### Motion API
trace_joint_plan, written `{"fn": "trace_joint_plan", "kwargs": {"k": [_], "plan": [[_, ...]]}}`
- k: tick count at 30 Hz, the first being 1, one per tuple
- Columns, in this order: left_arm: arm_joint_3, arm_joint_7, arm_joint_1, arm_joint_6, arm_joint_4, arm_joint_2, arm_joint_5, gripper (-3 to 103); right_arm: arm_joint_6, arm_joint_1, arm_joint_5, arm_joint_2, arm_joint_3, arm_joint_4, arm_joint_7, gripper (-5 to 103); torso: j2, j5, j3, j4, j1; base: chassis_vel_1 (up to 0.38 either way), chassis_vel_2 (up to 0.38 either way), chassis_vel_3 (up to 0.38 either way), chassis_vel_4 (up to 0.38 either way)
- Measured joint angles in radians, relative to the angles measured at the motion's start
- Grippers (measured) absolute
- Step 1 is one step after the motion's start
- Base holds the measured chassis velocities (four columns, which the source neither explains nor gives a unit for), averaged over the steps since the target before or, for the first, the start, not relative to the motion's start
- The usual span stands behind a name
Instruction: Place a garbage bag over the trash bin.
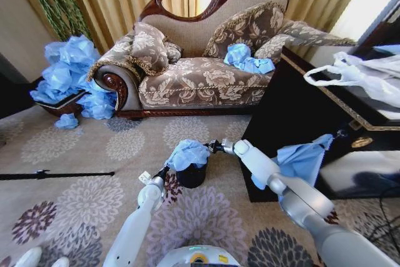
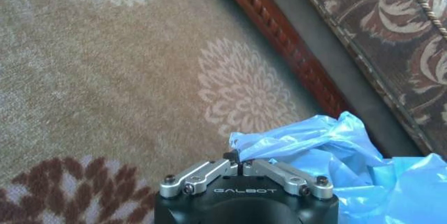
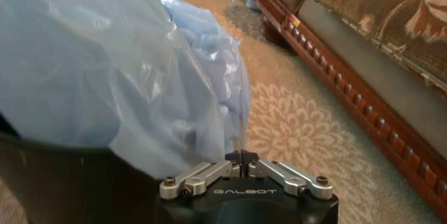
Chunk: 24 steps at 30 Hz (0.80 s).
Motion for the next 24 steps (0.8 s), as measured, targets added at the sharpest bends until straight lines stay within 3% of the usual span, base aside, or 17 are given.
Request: {"fn": "trace_joint_plan", "kwargs": {"k": [10,14,19,23,24], "plan": [[-0.002,0.002,-0.02,-0.007,0.016,0.003,0.012,0,-0.005,-0.025,-0.037,0.009,0.05,0.014,0.056,0,0.0,0.0,0.0,0.0,0.0,0.0,0.0,0.0,0.0],[-0.01,0.015,-0.015,-0.036,-0.038,0.019,0.109,0,-0.051,-0.063,-0.025,-0.032,0.075,0.168,0.117,0,0.0,0.0,0.0,-0.0003,0.0,0.0,0.0,0.0,0.0],[-0.013,0.049,0.011,-0.085,-0.099,0.035,0.225,0,-0.046,-0.083,-0.02,-0.052,0.114,0.232,0.133,0,0.0,0.0001,0.0,-0.0001,0.0,0.0,0.0,0.0,0.0],[-0.016,0.072,0.038,-0.116,-0.152,0.044,0.298,0,-0.096,-0.113,0.088,-0.078,0.133,0.308,0.15,0,0.0,0.0001,0.0,0.0001,0.0,0.0,0.0,0.0,0.0],[-0.016,0.074,0.048,-0.117,-0.169,0.046,0.305,0,-0.166,-0.135,0.203,-0.1,0.111,0.366,0.18,0,0.0,-0.0002,0.0,0.0,0.0,0.0,0.0,0.0,0.0]]}}
